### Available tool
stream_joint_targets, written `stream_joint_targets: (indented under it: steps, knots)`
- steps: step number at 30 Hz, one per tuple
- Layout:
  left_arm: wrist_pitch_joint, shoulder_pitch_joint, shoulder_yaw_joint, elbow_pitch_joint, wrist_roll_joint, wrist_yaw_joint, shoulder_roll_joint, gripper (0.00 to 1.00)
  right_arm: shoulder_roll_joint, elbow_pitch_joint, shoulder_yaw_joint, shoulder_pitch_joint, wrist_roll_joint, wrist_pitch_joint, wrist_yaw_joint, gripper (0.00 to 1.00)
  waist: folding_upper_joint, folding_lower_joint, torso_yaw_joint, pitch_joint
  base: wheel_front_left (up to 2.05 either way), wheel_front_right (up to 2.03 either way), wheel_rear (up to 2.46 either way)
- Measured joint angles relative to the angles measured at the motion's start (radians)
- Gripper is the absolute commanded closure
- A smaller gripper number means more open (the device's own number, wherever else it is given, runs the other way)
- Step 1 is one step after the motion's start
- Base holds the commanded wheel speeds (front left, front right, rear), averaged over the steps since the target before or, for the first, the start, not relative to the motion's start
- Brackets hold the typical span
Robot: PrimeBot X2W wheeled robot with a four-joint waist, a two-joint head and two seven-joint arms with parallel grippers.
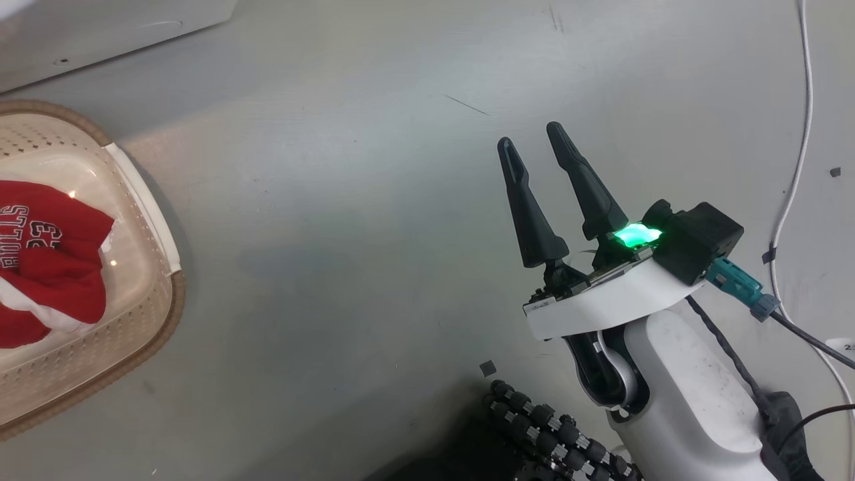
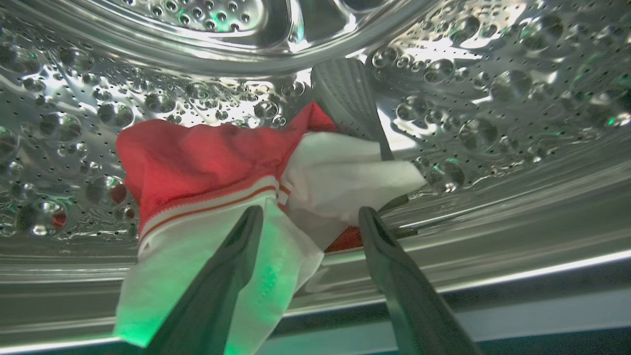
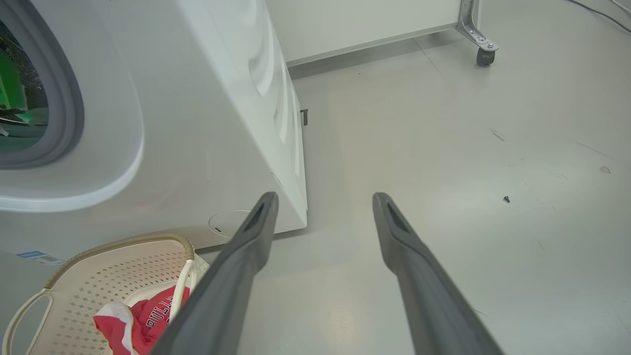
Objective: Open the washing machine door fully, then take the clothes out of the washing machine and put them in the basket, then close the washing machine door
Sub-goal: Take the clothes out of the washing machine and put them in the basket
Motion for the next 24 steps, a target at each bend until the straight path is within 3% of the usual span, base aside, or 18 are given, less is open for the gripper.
stream_joint_targets:
  steps: [11,12,15,16,24]
  knots:
    - [0.089,-0.039,-0.049,0.040,0.106,0.028,0.056,0.00,0.001,0.003,-0.001,-0.008,0.003,0.000,-0.009,0.00,0.0000,0.0000,-0.013,0.009,0.00,0.00,0.00]
    - [0.089,-0.039,-0.049,0.040,0.106,0.028,0.056,0.24,0.001,0.003,-0.001,-0.008,0.003,0.000,-0.009,0.00,0.0000,0.0000,-0.013,0.009,0.00,0.00,0.00]
    - [0.115,-0.050,-0.063,0.048,0.126,0.036,0.056,0.73,0.001,0.004,-0.001,-0.014,0.003,0.000,-0.009,0.00,0.0000,0.0000,-0.013,0.011,0.00,0.00,0.00]
    - [0.125,-0.053,-0.066,0.055,0.126,0.038,0.056,1.00,0.001,0.005,-0.001,-0.017,0.003,0.000,-0.009,0.00,0.0000,0.0000,-0.013,0.011,0.00,0.00,0.00]
    - [0.159,-0.070,-0.078,0.065,0.128,0.040,0.052,1.00,0.001,0.006,-0.001,-0.028,0.004,0.000,-0.009,0.00,0.0000,0.0000,-0.011,0.013,0.00,0.00,0.00]
